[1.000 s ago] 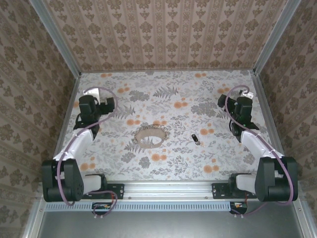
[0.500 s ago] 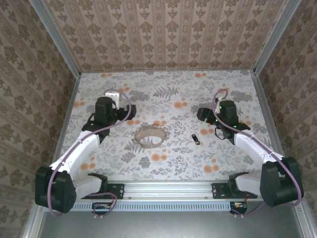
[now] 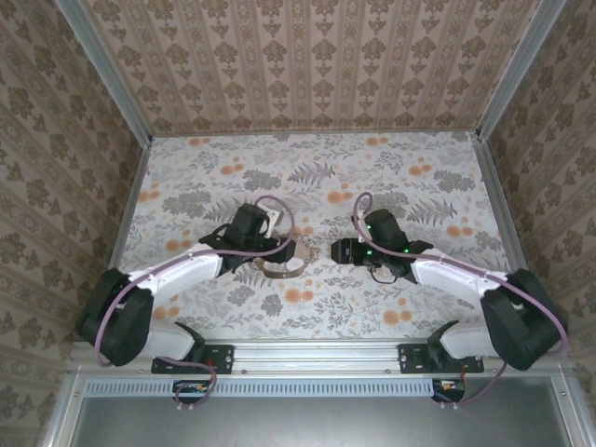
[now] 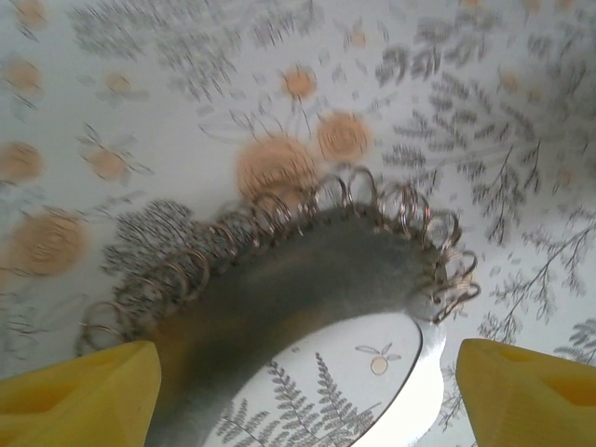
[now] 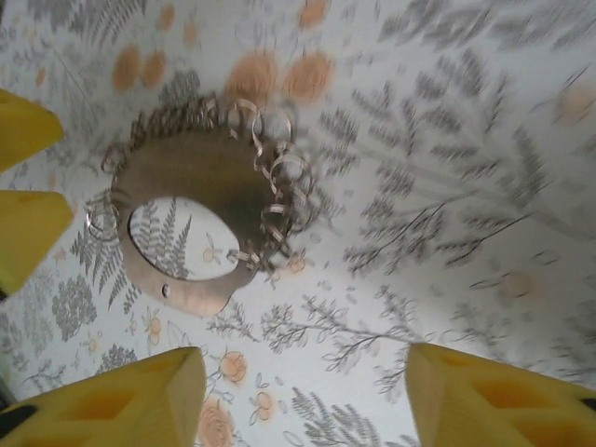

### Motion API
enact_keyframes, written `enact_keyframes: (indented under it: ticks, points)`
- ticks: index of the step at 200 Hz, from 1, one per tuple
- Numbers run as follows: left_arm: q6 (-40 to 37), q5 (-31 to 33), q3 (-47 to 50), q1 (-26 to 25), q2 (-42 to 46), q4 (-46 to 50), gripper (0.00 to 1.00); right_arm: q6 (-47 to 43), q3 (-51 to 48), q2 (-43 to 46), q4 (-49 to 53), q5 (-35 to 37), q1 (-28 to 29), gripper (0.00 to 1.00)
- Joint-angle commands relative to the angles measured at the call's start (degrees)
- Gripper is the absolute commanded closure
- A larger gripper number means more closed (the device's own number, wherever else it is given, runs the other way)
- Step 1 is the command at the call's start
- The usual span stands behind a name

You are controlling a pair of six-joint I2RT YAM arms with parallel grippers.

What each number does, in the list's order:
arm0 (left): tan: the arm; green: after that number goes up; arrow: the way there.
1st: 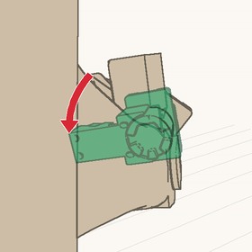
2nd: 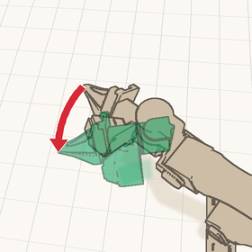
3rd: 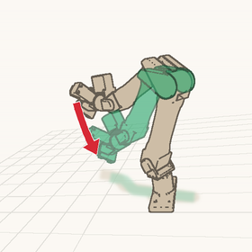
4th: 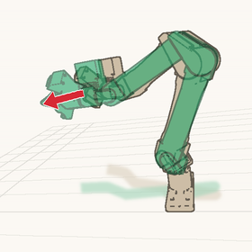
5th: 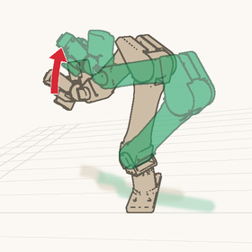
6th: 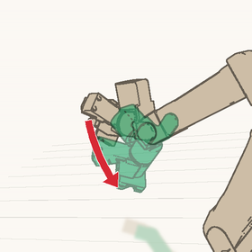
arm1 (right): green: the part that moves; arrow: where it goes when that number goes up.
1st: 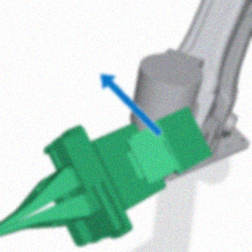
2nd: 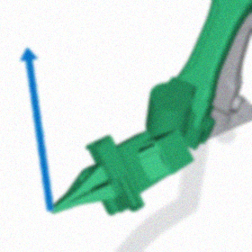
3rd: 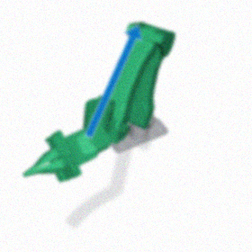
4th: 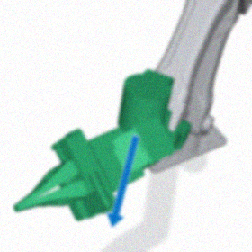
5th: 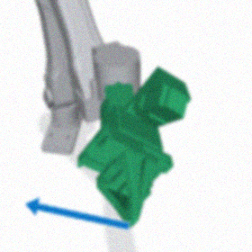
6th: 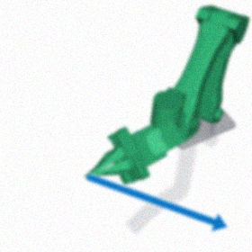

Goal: Put the keys on the keyring

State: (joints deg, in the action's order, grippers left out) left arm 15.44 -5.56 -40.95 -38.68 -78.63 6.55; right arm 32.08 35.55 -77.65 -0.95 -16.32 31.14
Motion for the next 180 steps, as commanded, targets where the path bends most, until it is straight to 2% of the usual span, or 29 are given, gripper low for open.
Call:
enact_keyframes:
  ticks: [1, 52, 86, 128, 148, 180]
  points:
    - [0.2, -0.6, -1.8, -1.4, -1.4, 0.8, 0.2, 2.3, 0.9, -4.3, -3.8, -2.1, 2.3, 0.45]
    - [0.8, 0.1, 0.7, -1.4, 0.5, -1.7, 0.29, 2.9, 3.8, -11.3, -6.1, -4.2, 4.2, 0.6]
    - [1.7, 1.4, 2.3, -1.1, 2.5, -2.7, 0.31, 4.0, 5.5, -14.2, -8.1, -6.4, 4.4, 0.72]
    - [3.3, 2.0, 4.8, -0.1, 4.9, -4.9, 0.31, 4.7, 7.5, -17.1, -9.2, -7.7, 4.7, 0.76]
    - [3.8, 1.8, 5.6, 0.7, 6.3, -5.3, 0.29, 5.2, 8.1, -18.6, -10.0, -8.0, 4.8, 0.77]
    - [5.0, 0.8, 8.1, 2.8, 10.7, -7.2, 0.17, 5.8, 9.0, -20.7, -10.7, -8.2, 4.8, 0.78]
